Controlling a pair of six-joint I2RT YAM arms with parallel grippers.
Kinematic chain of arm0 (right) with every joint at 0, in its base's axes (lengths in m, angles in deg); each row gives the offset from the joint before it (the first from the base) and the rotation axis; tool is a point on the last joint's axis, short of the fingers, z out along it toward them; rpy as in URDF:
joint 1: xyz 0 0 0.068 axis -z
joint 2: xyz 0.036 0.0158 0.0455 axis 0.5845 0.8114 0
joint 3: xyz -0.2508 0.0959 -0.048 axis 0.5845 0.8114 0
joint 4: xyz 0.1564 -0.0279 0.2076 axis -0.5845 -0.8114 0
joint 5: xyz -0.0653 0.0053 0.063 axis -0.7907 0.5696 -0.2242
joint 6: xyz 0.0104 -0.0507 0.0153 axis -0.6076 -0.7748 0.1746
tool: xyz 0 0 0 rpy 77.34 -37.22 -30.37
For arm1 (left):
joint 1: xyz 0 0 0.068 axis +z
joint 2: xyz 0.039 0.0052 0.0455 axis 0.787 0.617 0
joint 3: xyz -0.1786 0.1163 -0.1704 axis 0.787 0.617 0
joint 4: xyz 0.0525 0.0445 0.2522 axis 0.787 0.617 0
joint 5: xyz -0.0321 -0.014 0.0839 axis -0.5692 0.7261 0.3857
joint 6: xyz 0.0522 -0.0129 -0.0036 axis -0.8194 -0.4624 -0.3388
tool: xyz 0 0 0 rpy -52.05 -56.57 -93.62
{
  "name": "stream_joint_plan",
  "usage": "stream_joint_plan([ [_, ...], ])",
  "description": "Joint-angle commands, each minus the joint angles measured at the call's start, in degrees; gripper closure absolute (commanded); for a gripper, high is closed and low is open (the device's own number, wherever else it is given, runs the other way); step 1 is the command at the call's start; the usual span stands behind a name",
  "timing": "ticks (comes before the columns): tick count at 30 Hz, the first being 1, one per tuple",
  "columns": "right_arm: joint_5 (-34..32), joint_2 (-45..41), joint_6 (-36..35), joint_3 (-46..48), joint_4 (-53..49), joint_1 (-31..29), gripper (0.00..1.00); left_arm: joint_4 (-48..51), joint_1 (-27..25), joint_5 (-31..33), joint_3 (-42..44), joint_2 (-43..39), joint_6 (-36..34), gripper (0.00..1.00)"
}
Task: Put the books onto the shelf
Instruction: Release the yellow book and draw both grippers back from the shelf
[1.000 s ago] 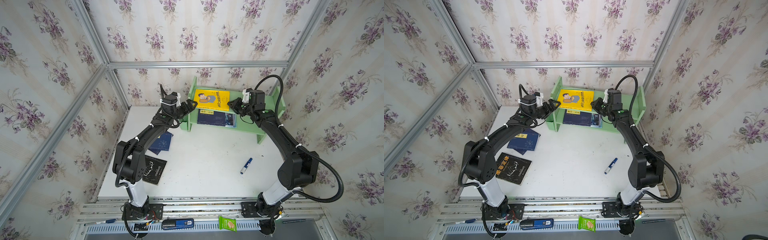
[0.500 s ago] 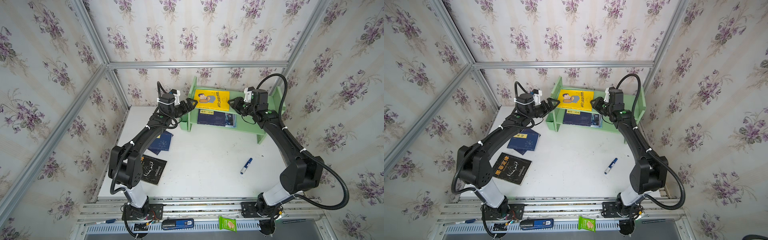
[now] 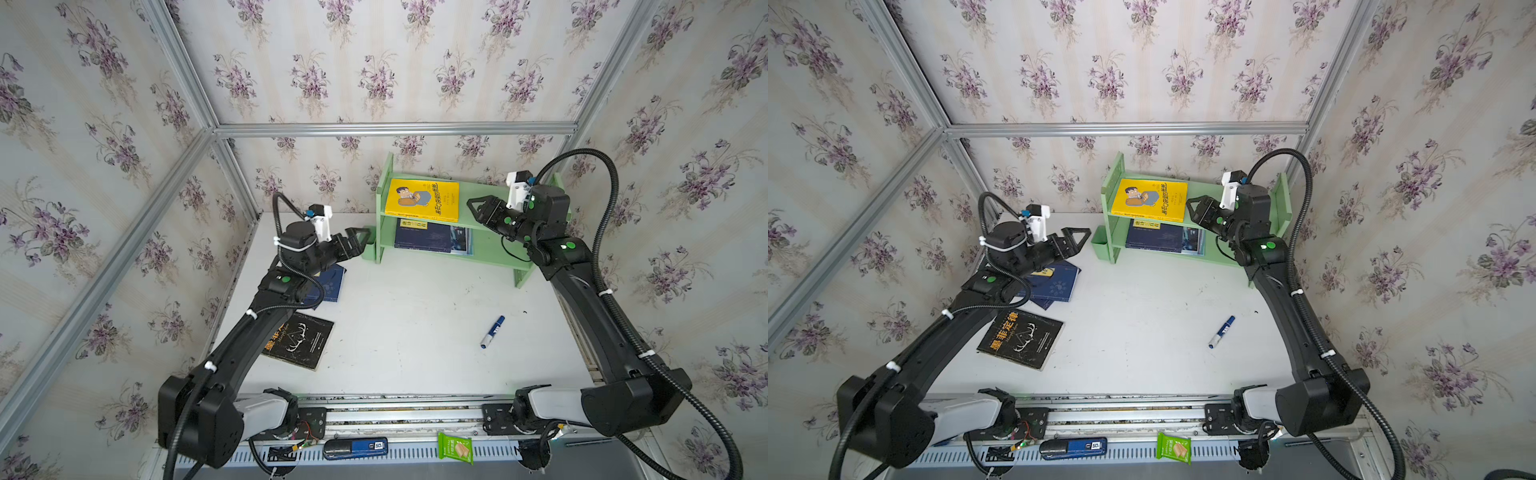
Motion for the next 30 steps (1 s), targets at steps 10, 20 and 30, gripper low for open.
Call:
stream_joint_plan([
  [10,-6.1,-7.2,-6.6,4.9,-9.3,-8.7,0.25,9.7,30.1,15.6,17.8,-3.8,5.0,0.01],
  [20,-7.2,-14.3,-4.3,13.1,-11.7,-9.4,0.12,5.9,47.3,11.3,20.6,10.5,7.4,0.01],
  [30,-6.7,-12.7,3.7,19.0,-5.7,-9.6,0.12,2.1,49.2,5.1,24.6,12.7,10.9,0.01],
])
